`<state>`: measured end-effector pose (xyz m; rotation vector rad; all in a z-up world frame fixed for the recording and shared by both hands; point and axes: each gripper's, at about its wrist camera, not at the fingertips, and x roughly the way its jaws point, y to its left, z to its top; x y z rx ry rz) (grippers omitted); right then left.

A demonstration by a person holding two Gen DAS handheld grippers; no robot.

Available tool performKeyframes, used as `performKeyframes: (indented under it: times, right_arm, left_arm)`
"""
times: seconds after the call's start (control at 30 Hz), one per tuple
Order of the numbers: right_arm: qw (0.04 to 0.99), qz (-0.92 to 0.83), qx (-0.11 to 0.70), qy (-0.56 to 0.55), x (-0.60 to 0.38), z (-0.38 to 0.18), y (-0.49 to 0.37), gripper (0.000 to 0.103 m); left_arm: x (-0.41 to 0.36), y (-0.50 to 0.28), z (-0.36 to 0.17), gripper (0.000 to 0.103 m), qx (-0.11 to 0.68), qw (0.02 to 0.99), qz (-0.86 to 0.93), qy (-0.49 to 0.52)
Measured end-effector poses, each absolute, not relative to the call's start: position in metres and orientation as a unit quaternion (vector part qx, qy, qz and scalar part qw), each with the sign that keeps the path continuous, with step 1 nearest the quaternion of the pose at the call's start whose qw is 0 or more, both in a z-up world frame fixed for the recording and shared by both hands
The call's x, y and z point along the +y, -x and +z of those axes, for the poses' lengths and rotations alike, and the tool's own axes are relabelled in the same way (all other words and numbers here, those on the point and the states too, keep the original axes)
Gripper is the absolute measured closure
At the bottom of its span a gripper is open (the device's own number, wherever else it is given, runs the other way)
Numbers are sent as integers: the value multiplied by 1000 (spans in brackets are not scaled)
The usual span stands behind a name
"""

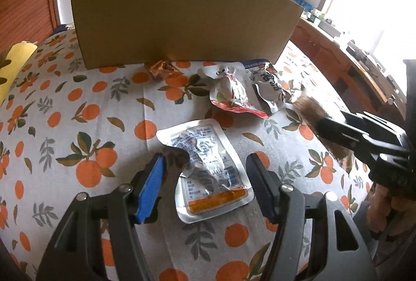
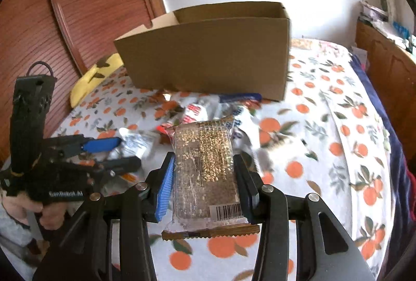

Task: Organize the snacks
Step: 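Grasp the clear seed-bar pack with the right gripper while the left grasps a small white packet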

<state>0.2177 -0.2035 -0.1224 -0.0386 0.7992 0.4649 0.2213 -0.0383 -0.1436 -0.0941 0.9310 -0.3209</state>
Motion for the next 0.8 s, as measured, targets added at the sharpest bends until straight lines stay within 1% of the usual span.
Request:
performKeyframes:
  times: [0.2,0.43,0.5,0.57,0.6,0.67,0.7,0.73,0.77,0.8]
  right_arm:
    - [902,206,378,26,-211,-131,-217,59]
    - [908,187,372,44,-207,-142,-224,59]
    - [907,193,371,54,-203,-143,-229,59]
    - [907,190,368,74,-197,-144,-233,59]
    - [905,193,373,75,-196,-146,-235,59]
    - [901,197,382,61,-199,-150,-240,59]
    - [901,196,383,56,-200,-150,-240,59]
    - [901,195,384,53,-201,-151,-241,59]
    - [901,196,384,50,-202,-151,-240,59]
    - [901,196,384,48,-203,-151,-240,59]
  left_arm:
    - [-47,-225,-146,38,450,881,-145,28]
    - [-61,-225,-150,39,438,891,-121,-21]
    - [-65,-225,-152,42,435,892,-118,-35]
    - [-70,-224,-152,51,434,892,-122,-45]
    - [-71,-224,-151,53,433,891,-123,-47]
    - [-73,-224,-149,65,433,891,-131,-49]
    - [-73,-223,-147,66,433,890,-131,-53]
    - [-73,-221,-146,70,431,891,-132,-55]
    - [-73,-220,-145,85,430,891,-136,-54]
    - [-74,-220,-144,90,431,889,-145,-50]
